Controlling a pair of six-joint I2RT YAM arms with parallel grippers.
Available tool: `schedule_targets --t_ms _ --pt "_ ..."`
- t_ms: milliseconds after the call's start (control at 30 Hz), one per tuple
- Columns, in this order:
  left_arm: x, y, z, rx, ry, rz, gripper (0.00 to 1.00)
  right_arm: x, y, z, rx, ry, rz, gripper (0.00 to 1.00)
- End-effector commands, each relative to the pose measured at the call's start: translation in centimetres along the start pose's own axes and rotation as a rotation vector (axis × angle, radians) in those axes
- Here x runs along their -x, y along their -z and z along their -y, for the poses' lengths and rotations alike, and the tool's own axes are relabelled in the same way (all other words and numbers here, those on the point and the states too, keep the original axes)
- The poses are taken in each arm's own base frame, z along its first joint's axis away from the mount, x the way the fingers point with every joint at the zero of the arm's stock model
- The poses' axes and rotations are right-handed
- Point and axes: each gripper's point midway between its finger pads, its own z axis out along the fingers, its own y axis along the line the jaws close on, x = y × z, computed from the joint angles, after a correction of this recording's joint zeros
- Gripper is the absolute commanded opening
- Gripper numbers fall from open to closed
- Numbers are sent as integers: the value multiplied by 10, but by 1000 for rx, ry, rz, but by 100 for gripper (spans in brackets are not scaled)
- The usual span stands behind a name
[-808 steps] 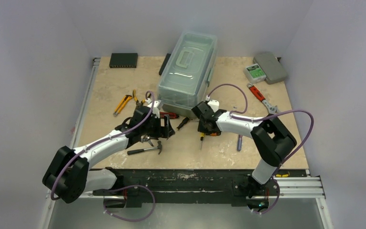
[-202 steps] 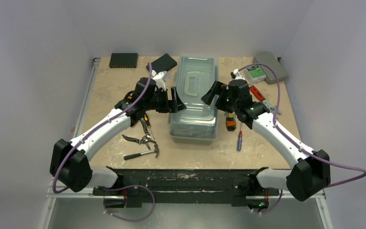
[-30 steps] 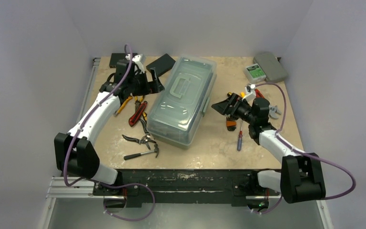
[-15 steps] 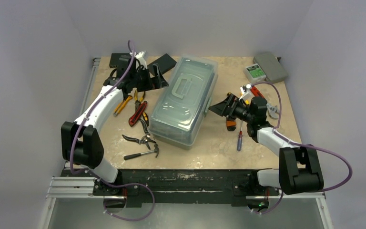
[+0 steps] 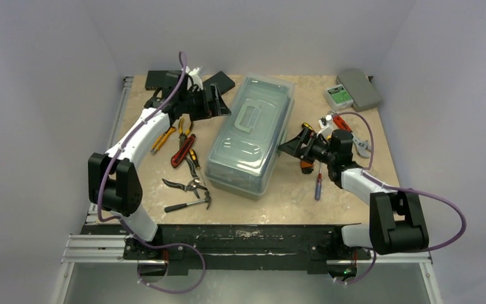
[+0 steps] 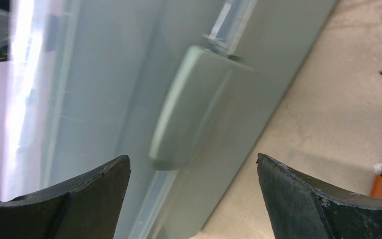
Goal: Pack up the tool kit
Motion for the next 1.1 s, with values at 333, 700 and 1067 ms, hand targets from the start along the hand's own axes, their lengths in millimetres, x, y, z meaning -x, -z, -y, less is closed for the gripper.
schedule_targets --t_ms 333,700,1067 --pt "-10 17 30 212 -160 -69 100 -5 -8 17 -69 -15 -43 99" --pt "-59 -15 -9 236 -47 -234 96 -8 -5 19 -88 -12 -50 99" --pt "-81 -23 -39 64 172 -215 63 -11 -13 8 37 -96 -40 99"
